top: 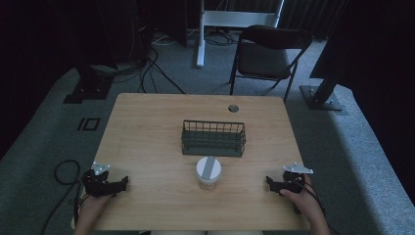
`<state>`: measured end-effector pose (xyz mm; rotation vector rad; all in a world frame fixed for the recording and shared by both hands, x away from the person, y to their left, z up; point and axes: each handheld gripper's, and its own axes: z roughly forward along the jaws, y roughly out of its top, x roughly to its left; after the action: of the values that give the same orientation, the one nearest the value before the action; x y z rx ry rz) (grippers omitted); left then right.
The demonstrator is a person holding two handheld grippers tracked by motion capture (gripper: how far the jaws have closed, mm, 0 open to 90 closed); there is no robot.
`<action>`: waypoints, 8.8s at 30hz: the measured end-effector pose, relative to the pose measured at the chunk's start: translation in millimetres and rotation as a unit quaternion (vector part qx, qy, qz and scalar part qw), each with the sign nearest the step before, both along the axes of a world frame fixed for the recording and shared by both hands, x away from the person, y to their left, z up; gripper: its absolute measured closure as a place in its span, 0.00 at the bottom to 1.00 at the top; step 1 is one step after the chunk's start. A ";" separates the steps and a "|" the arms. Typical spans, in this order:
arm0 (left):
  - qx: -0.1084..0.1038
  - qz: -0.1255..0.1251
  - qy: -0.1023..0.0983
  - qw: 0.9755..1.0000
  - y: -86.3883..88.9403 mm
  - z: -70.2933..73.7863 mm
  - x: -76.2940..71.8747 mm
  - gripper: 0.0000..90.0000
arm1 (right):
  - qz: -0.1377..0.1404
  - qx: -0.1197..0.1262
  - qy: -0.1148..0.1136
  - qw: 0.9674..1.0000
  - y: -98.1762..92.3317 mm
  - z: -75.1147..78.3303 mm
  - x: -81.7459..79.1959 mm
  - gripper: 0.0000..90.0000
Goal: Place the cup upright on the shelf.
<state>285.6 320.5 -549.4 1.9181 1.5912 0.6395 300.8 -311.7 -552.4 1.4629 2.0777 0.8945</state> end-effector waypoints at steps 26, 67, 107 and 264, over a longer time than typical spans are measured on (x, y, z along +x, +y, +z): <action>0.000 -0.003 0.000 1.000 0.6 0.0 -0.6 0.00 | 0.016 -0.001 0.000 1.000 4.4 0.4 -2.6 0.12; 0.000 -0.004 0.000 1.000 0.9 0.0 -0.7 0.00 | 0.150 0.041 -0.037 0.987 71.1 12.5 -0.2 0.14; 0.000 -0.004 0.000 1.000 0.8 0.0 -0.6 0.00 | 0.282 0.090 -0.045 0.954 146.1 21.0 -7.2 0.14; -0.001 -0.005 0.000 1.000 1.0 0.1 -0.8 0.00 | 0.054 0.031 -0.074 0.995 168.2 83.9 112.9 0.20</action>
<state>284.8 321.6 -549.3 1.9246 1.5797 0.6338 413.7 -143.5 -468.6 1.2825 2.0505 1.0856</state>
